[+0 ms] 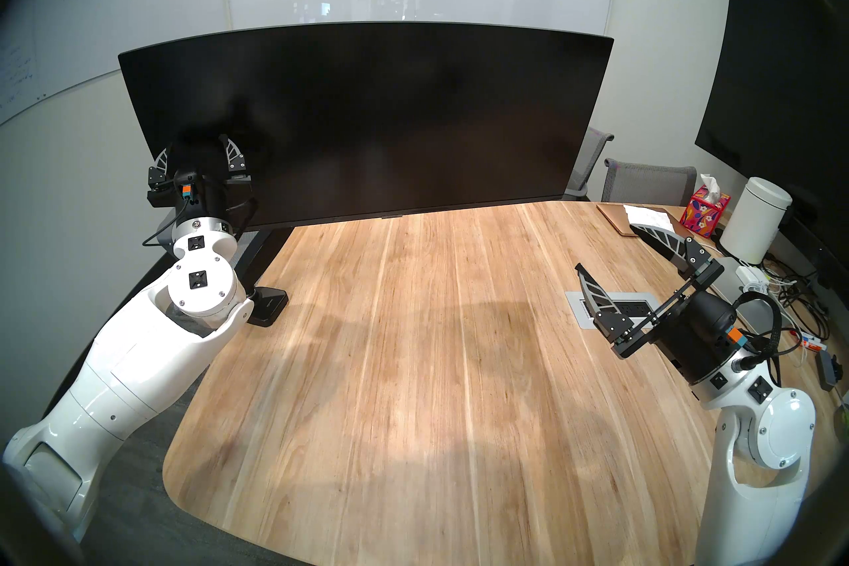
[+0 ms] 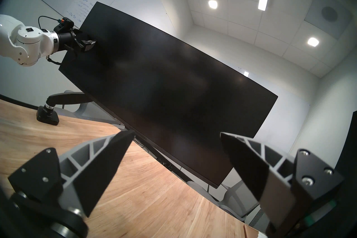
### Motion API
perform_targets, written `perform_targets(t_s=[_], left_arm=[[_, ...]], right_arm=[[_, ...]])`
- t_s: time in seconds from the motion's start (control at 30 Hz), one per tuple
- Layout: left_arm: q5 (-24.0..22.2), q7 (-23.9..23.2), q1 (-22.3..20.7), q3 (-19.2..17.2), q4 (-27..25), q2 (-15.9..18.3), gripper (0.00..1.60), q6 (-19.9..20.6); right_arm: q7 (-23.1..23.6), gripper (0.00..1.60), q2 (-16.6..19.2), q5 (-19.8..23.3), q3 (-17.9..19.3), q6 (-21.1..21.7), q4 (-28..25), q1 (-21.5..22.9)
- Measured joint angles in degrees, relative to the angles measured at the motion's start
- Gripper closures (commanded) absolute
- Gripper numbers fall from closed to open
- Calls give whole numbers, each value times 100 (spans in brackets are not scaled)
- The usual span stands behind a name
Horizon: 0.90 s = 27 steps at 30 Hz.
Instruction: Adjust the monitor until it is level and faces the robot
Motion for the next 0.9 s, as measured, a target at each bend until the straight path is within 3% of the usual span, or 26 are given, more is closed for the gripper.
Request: perform_targets(t_s=[0.9], left_arm=[[104, -21, -65, 4, 114, -74, 0, 17]], right_arm=[[0, 0, 0, 0, 0, 0, 0, 0]])
